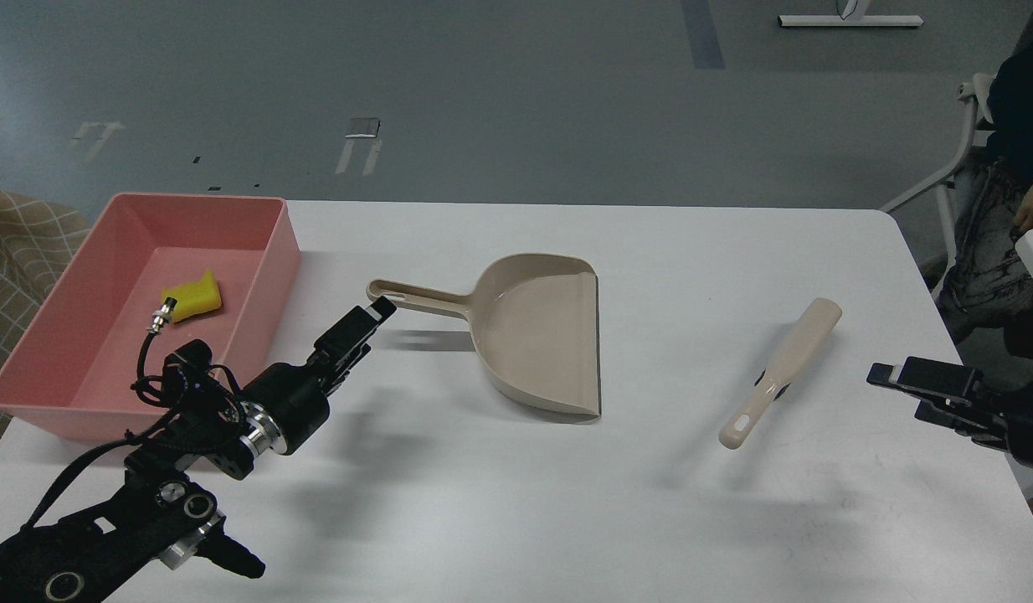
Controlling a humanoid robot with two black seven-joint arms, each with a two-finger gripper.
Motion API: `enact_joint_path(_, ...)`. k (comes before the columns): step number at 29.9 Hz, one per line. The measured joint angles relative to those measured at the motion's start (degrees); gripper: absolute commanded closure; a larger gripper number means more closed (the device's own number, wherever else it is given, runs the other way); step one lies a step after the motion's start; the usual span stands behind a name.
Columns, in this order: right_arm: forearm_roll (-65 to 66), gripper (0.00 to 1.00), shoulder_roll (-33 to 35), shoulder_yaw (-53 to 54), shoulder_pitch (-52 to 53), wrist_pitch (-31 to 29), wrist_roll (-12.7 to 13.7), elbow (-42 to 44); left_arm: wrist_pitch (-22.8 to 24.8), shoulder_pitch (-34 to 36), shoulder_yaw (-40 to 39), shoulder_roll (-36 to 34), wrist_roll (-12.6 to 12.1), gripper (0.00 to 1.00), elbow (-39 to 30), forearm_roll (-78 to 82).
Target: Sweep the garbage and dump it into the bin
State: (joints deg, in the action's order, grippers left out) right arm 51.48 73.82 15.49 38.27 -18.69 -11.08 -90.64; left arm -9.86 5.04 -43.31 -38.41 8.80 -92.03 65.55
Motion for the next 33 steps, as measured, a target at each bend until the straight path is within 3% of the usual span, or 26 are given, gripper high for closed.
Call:
enact_joint_path(5,-4.9,0.04,0.5,9.1,0.0,-0.3,-2.3,0.5,5.6,-0.9,-7.2,-3.0,0.3,0.02,-4.4,-1.8)
enact_joint_path(11,-16.7,0.04,-1.7,22.4,0.0,-0.6,-2.5,2.2,16.1,0.7,-19.5,-2.7,-0.4,0.02,-4.8,-12.1)
enact_joint_path(14,-18.7,0.04,-5.7,28.4,0.0,-0.5,-2.5,5.3,19.1,4.5,-23.9,-1.9,-1.1,0.02,-3.2,-17.8)
enact_joint_path(20,-19.3,0.04,-18.8,40.1,0.2,-0.2,-2.2,17.2,20.4,18.0,-25.4,5.5,-3.9,0.02,8.1,-21.6)
enact_joint_path(24,-19.3,0.04,-30.0,45.3,3.8,-0.2,-2.1,28.6,22.3,26.2,-24.9,11.9,-4.4,0.02,19.9,-21.8)
enact_joint_path(27,-19.8,0.04,-36.9,46.5,8.3,-0.2,-2.1,36.4,24.8,30.8,-24.7,16.3,-3.7,0.02,28.0,-21.8)
enact_joint_path(33,-23.3,0.03,-48.7,46.9,17.2,-1.2,-2.7,50.8,30.2,38.8,-24.2,22.8,1.6,0.02,42.7,-21.8)
